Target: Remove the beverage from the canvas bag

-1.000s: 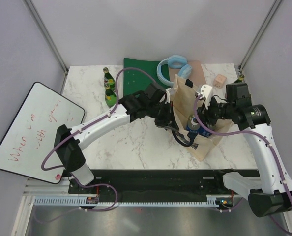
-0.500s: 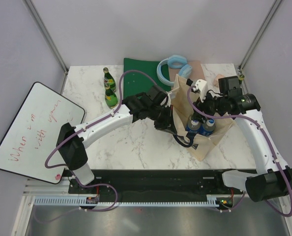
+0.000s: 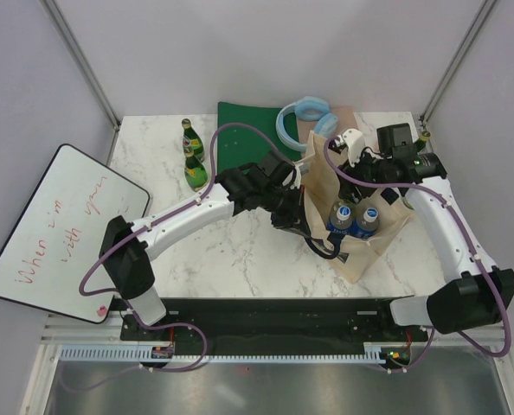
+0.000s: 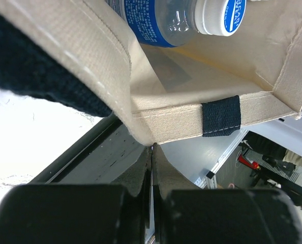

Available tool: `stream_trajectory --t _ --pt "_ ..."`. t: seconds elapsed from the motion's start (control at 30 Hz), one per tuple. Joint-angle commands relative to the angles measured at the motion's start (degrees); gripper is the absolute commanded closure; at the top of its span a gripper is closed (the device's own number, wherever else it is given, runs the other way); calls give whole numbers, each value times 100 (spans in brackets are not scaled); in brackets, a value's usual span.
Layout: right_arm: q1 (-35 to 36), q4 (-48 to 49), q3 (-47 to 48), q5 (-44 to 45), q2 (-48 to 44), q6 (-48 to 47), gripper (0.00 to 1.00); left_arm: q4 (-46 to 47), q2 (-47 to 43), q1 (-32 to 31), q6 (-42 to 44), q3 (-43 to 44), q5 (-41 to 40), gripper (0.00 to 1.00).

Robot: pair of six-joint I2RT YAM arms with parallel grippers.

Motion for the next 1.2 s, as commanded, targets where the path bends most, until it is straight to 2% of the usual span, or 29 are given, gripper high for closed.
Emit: stream_trajectory --t 0.0,0.27,0.73,0.93,1.17 --pt "41 135 183 357 208 171 41 -77 114 -31 314 140 181 96" --pt "94 206 -1 884 472 180 40 -86 175 -31 349 193 172 96" --pt "323 241 -502 1262 499 57 43 -86 263 -13 393 280 199 96" --pt "332 232 -608 1307 472 30 54 -77 272 5 411 280 155 96" --pt "358 293 -511 1078 349 13 80 -86 254 13 411 280 128 96"
